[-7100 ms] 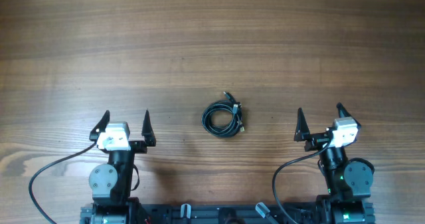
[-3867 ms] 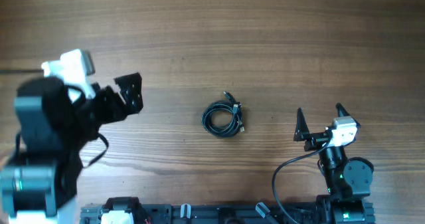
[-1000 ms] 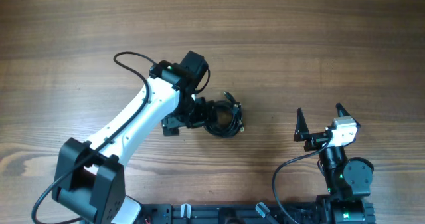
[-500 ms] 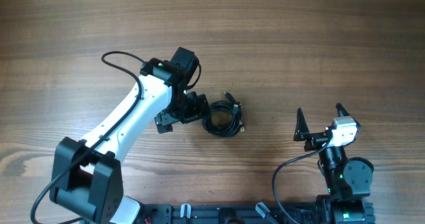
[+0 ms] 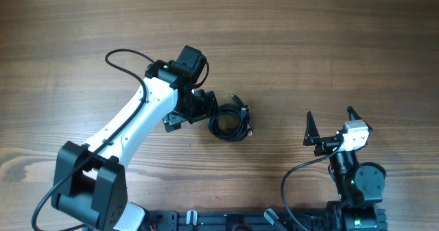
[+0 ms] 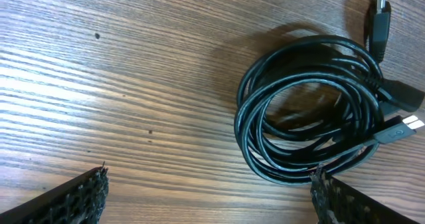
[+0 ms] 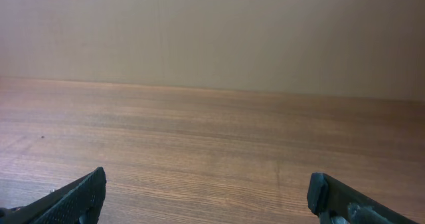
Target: Untangle cables
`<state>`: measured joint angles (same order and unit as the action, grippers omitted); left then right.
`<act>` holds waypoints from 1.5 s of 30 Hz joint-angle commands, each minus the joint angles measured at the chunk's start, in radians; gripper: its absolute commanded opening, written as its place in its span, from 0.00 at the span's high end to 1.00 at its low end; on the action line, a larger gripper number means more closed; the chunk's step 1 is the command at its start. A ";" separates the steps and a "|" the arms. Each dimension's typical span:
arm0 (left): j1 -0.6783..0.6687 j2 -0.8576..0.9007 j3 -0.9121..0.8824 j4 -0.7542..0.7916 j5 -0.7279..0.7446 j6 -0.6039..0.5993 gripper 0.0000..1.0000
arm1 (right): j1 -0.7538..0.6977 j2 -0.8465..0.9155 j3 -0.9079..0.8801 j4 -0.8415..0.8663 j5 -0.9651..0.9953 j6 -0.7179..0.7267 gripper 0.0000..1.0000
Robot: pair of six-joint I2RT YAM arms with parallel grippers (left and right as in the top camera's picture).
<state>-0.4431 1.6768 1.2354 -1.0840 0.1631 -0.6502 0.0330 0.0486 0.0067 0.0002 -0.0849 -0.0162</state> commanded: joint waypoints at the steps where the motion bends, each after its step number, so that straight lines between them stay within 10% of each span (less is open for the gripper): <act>1: 0.002 0.006 -0.021 0.004 -0.019 -0.008 0.00 | -0.005 -0.002 -0.001 0.002 0.000 -0.003 0.00; 3: 0.002 0.006 -0.053 0.022 -0.019 -0.008 0.00 | -0.004 -0.002 -0.001 0.009 -0.032 0.055 0.00; 8: 0.002 0.006 -0.106 0.038 -0.015 0.021 0.00 | -0.005 -0.002 -0.001 0.028 -0.250 1.098 0.00; 11: 0.000 0.006 -0.106 0.067 0.016 0.021 0.00 | -0.005 0.000 -0.001 0.076 -0.377 1.409 0.00; 17: -0.055 0.006 -0.106 0.105 0.026 0.043 0.00 | -0.005 0.008 0.158 0.205 -0.474 1.059 0.00; 23: -0.066 0.006 -0.106 0.109 0.027 0.039 0.00 | -0.005 0.307 0.715 -0.645 -0.322 0.584 0.00; 45: -0.110 0.009 -0.106 0.146 0.026 -0.066 0.25 | -0.004 0.547 0.822 -0.937 -0.519 0.760 0.00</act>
<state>-0.5518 1.6768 1.1351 -0.9440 0.2062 -0.6945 0.0311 0.5919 0.8097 -0.9360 -0.5850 0.7189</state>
